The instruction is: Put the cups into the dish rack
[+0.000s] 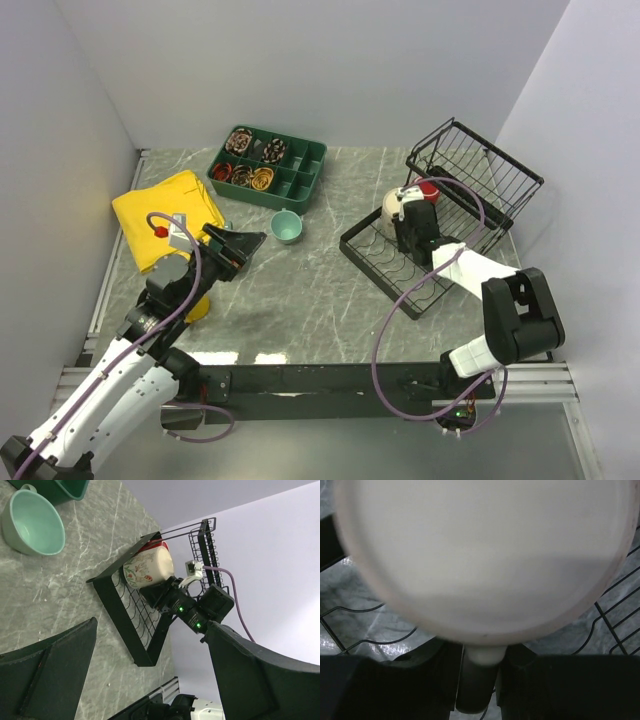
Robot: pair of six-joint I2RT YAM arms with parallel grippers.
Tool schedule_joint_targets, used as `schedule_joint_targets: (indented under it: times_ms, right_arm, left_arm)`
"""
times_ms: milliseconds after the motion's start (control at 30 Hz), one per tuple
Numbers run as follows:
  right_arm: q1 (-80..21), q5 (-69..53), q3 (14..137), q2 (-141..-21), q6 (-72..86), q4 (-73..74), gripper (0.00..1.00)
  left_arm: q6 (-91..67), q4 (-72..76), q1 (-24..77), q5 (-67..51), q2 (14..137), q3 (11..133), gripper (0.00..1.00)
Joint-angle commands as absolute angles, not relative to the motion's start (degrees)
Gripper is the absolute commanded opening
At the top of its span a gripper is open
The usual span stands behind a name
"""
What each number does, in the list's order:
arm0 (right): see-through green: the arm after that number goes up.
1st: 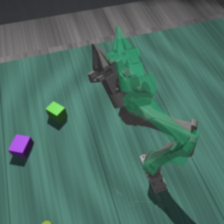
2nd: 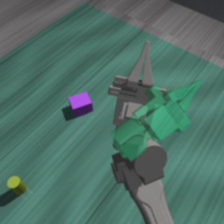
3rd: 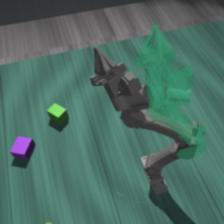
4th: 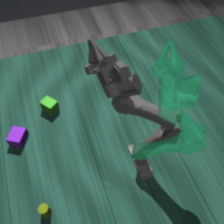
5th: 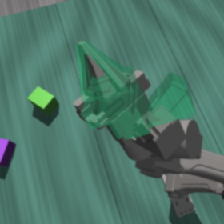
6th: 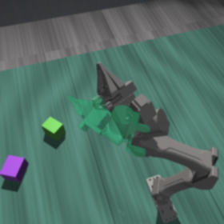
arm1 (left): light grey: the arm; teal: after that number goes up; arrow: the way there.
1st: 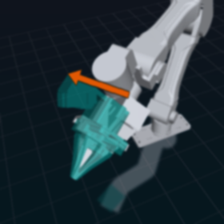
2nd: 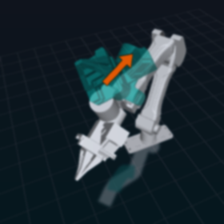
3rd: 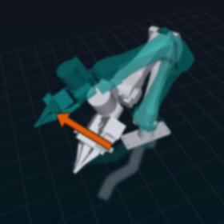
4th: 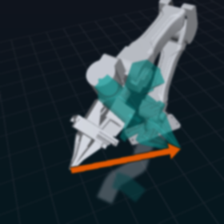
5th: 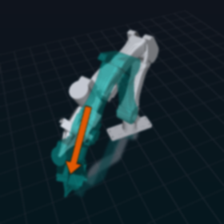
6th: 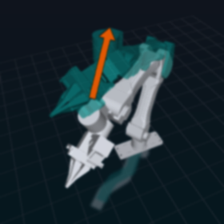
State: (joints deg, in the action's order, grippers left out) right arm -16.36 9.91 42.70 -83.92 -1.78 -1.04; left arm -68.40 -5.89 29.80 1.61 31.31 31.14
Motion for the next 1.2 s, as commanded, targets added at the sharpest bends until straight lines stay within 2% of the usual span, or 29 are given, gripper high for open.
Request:
schedule_joint_targets:
  times_ms: [0, 167, 267, 600, 867, 1167]
  right_arm:
    - [-16.7, 10.1, 47.0, -83.1, -1.1, -9.8, 0.4]
    - [-16.7, 7.4, 46.8, -81.4, -0.8, -9.0, 0.53]
    - [-16.5, 4.6, 46.4, -79.5, -1.0, -7.8, 0.56]
    - [-16.5, -5.4, 47.9, -78.4, -1.3, -2.3, 0.56]
    - [-16.5, -5.2, 51.2, -81.6, -1.5, -0.4, 0.56]
    - [-16.6, -8.2, 48.9, -70.1, -9.8, 4.8, 0.57]
  left_arm:
    - [-68.3, -5.5, 29.5, 2.3, 30.8, 31.2, 0.96]
    - [-68.5, -5.2, 29.5, 2.0, 31.0, 31.0, 0.96]
    - [-68.5, -5.4, 29.5, 2.1, 30.8, 31.2, 0.96]
    - [-68.2, -5.0, 29.5, 1.8, 31.5, 31.6, 0.96]
    - [-67.3, -6.1, 29.5, 2.0, 31.3, 31.7, 0.96]
    - [-62.2, -6.8, 29.5, -0.3, 37.1, 32.5, 0.96]
